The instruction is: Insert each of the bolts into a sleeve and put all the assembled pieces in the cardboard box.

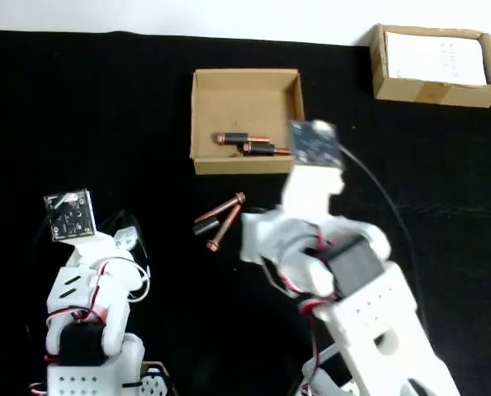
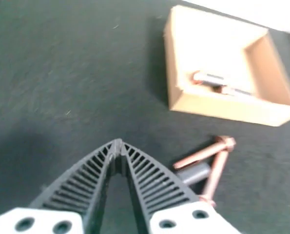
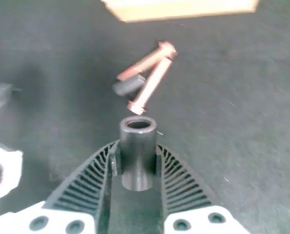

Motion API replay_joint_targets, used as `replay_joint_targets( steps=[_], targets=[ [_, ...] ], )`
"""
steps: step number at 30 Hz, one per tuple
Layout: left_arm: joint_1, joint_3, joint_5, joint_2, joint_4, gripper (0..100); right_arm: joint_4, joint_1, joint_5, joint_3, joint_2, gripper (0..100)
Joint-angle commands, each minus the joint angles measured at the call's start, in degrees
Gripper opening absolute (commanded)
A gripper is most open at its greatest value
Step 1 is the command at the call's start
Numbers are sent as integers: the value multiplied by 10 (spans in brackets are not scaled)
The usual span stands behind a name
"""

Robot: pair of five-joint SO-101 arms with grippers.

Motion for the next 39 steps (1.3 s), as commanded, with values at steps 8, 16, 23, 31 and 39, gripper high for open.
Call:
replay_joint_targets(
  steps=[8, 16, 23, 31, 39],
  targets=[
    [65, -291, 1, 331, 46, 11, -29, 175, 40, 177, -216, 7],
    [223, -416, 17, 569, 149, 11, -97, 356, 164, 242, -285, 7],
    [295, -455, 40, 735, 147, 117, -153, 512, 244, 313, -335, 7],
    [302, -579, 69, 920, 148, 186, -154, 599, 280, 395, -446, 7],
    [343, -640, 70, 1047, 150, 130, -157, 598, 282, 444, -563, 7]
  ],
)
